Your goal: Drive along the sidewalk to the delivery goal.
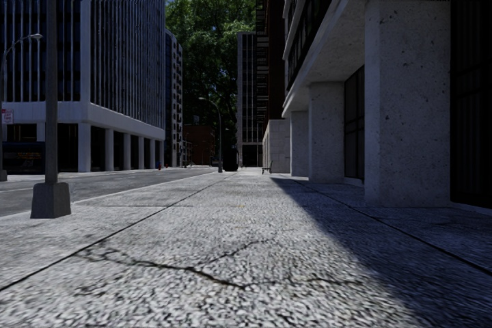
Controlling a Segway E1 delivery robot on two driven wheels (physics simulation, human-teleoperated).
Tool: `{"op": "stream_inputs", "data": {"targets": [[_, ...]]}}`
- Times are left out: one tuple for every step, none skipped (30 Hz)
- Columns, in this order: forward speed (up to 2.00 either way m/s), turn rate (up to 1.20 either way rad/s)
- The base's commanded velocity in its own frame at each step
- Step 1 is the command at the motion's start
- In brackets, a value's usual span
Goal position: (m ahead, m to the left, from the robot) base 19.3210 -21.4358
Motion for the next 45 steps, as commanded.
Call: {"op": "stream_inputs", "data": {"targets": [[2.0,0.0],[2.0,0.0],[2.0,0.0],[2.0,0.0],[2.0,0.0],[2.0,0.0],[2.0,0.0],[2.0,0.0],[2.0,0.0],[2.0,0.0],[2.0,0.0],[2.0,0.0],[2.0,0.0],[2.0,0.0],[2.0,0.0],[2.0,0.0],[2.0,0.0],[2.0,0.0],[2.0,0.0],[2.0,0.0],[2.0,0.0],[2.0,0.0],[2.0,0.0],[2.0,0.0],[2.0,0.0],[2.0,0.0],[2.0,0.0],[2.0,0.0],[2.0,0.0],[2.0,0.0],[2.0,0.0],[2.0,0.0],[2.0,0.0],[2.0,0.0],[2.0,0.0],[2.0,0.0],[2.0,0.0],[2.0,0.0],[2.0,0.0],[2.0,0.0],[2.0,0.0],[2.0,0.0],[2.0,0.0],[2.0,0.0],[2.0,0.0]]}}
